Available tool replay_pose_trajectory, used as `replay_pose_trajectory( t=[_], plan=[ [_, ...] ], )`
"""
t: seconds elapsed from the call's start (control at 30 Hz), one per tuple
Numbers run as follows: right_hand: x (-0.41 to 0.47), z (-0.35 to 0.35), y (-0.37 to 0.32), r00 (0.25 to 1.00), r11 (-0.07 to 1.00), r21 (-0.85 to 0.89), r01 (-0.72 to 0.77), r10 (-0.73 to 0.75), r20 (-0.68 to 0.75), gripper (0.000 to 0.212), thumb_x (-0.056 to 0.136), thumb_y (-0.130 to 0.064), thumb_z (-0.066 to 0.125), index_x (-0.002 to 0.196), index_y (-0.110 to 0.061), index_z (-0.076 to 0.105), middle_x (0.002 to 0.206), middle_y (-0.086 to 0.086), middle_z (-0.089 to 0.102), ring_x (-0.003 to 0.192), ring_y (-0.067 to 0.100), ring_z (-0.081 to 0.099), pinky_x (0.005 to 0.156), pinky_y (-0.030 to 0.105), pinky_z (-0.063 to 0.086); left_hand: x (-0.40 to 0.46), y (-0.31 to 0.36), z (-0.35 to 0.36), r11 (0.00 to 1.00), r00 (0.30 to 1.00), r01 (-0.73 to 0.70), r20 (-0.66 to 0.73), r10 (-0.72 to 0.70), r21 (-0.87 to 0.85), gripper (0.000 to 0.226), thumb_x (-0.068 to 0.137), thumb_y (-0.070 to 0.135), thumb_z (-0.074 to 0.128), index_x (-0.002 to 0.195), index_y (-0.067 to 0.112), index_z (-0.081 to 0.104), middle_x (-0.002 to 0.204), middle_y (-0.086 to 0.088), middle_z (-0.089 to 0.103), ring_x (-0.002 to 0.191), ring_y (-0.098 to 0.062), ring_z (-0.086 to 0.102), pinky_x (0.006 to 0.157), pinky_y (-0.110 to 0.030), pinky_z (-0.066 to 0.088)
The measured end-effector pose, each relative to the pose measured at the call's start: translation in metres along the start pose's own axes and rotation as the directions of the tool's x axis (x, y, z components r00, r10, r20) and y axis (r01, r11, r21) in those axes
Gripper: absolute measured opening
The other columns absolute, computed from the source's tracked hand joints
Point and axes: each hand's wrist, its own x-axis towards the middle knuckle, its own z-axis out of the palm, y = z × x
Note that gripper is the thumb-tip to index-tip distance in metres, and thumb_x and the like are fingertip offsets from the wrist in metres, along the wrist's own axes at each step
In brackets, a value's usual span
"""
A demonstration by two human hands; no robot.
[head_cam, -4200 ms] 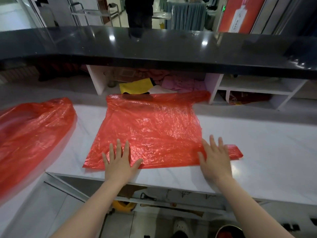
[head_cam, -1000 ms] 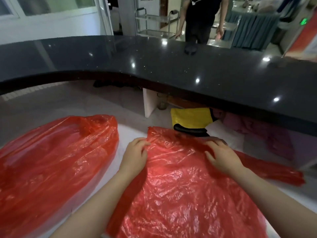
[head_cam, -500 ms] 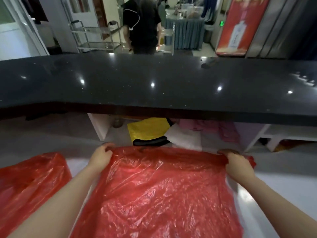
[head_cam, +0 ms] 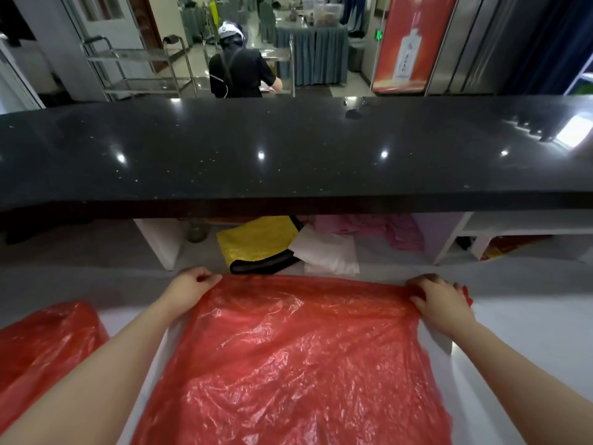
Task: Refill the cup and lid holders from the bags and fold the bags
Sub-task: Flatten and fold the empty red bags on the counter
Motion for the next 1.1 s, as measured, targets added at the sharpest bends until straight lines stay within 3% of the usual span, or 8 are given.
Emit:
replay_pose_trajectory(
  t=[0.1, 0.2, 0.3, 0.47, 0.63, 0.77, 0.93, 1.1],
  plan=[
    [-0.005, 0.012, 0.009, 0.999, 0.997, 0.063, 0.036, -0.035, -0.023, 0.039, 0.096, -0.033, 0.049, 0.134, -0.029, 0.051, 0.14, 0.002, 0.05, 0.124, 0.027, 0.048, 0.105, 0.047, 0.029, 0.0, -0.001, -0.012, 0.949, 0.996, -0.08, 0.068, 0.062, 0.305, 0.033, 0.091, 0.043, 0.058, 0.074, 0.015, 0.061, 0.069, -0.004, 0.062, 0.063, -0.017, 0.056, 0.058, -0.031, 0.039],
    [-0.008, 0.023, 0.018, 0.999, 0.985, 0.169, 0.033, -0.037, 0.023, 0.044, 0.099, -0.031, 0.045, 0.142, -0.025, 0.043, 0.153, 0.007, 0.035, 0.14, 0.03, 0.032, 0.114, 0.048, 0.021, -0.002, 0.0, -0.023, 0.78, 0.978, -0.202, 0.163, 0.129, 0.593, 0.033, 0.094, 0.052, 0.045, 0.073, 0.03, 0.057, 0.081, 0.003, 0.062, 0.076, -0.016, 0.058, 0.063, -0.03, 0.042],
    [-0.009, 0.029, 0.018, 0.997, 0.987, 0.155, 0.036, -0.046, 0.057, 0.048, 0.101, -0.036, 0.04, 0.147, -0.026, 0.033, 0.159, 0.005, 0.021, 0.145, 0.03, 0.019, 0.116, 0.048, 0.015, -0.007, 0.001, -0.036, 0.662, 0.97, -0.243, 0.179, 0.165, 0.709, 0.037, 0.097, 0.054, 0.033, 0.099, 0.035, 0.065, 0.104, 0.008, 0.065, 0.1, -0.017, 0.061, 0.082, -0.033, 0.048],
    [-0.014, 0.03, 0.018, 0.997, 0.995, 0.077, 0.068, -0.071, 0.034, 0.052, 0.101, -0.042, 0.03, 0.15, -0.027, 0.023, 0.16, 0.005, 0.016, 0.145, 0.03, 0.015, 0.114, 0.046, 0.014, -0.009, 0.005, -0.043, 0.519, 0.973, -0.218, 0.224, 0.051, 0.827, 0.024, 0.098, 0.048, 0.038, 0.107, 0.031, 0.052, 0.113, 0.003, 0.064, 0.102, -0.02, 0.061, 0.079, -0.032, 0.047],
    [-0.015, 0.026, 0.02, 0.994, 0.994, 0.045, 0.098, -0.099, 0.037, 0.052, 0.101, -0.044, 0.028, 0.15, -0.029, 0.022, 0.16, 0.002, 0.015, 0.146, 0.027, 0.015, 0.114, 0.044, 0.013, -0.009, -0.003, -0.039, 0.766, 0.981, -0.125, 0.196, -0.002, 0.63, 0.012, 0.09, 0.03, 0.063, 0.09, 0.019, 0.064, 0.095, -0.002, 0.068, 0.085, -0.019, 0.06, 0.066, -0.027, 0.042],
    [-0.022, 0.023, 0.018, 0.991, 0.964, 0.258, 0.06, -0.026, -0.132, 0.037, 0.099, -0.029, 0.045, 0.132, -0.016, 0.052, 0.141, 0.009, 0.049, 0.13, 0.028, 0.043, 0.108, 0.042, 0.029, -0.012, -0.004, -0.039, 0.957, 0.989, 0.048, 0.121, -0.085, 0.286, 0.01, 0.086, 0.025, 0.07, 0.08, 0.017, 0.068, 0.08, 0.002, 0.067, 0.074, -0.013, 0.061, 0.061, -0.025, 0.042],
    [-0.028, 0.022, 0.031, 0.974, 0.951, 0.31, 0.012, 0.059, -0.218, 0.039, 0.088, 0.003, 0.046, 0.124, -0.006, 0.061, 0.133, 0.015, 0.056, 0.131, 0.033, 0.042, 0.108, 0.042, 0.032, -0.011, -0.001, -0.04, 0.989, 0.998, 0.058, 0.02, -0.062, 0.134, 0.01, 0.09, 0.008, 0.061, 0.091, 0.01, 0.071, 0.09, -0.005, 0.069, 0.083, -0.022, 0.063, 0.074, -0.027, 0.046],
    [-0.024, 0.015, 0.041, 0.951, 0.946, 0.316, -0.069, 0.159, -0.266, 0.023, 0.093, -0.009, 0.053, 0.111, -0.01, 0.068, 0.109, 0.011, 0.063, 0.103, 0.031, 0.053, 0.087, 0.039, 0.043, -0.007, -0.001, -0.036, 0.994, 0.989, 0.059, -0.137, -0.046, 0.097, 0.004, 0.088, 0.008, 0.066, 0.091, 0.008, 0.062, 0.089, -0.012, 0.066, 0.071, -0.024, 0.058, 0.059, -0.03, 0.041]
  ],
)
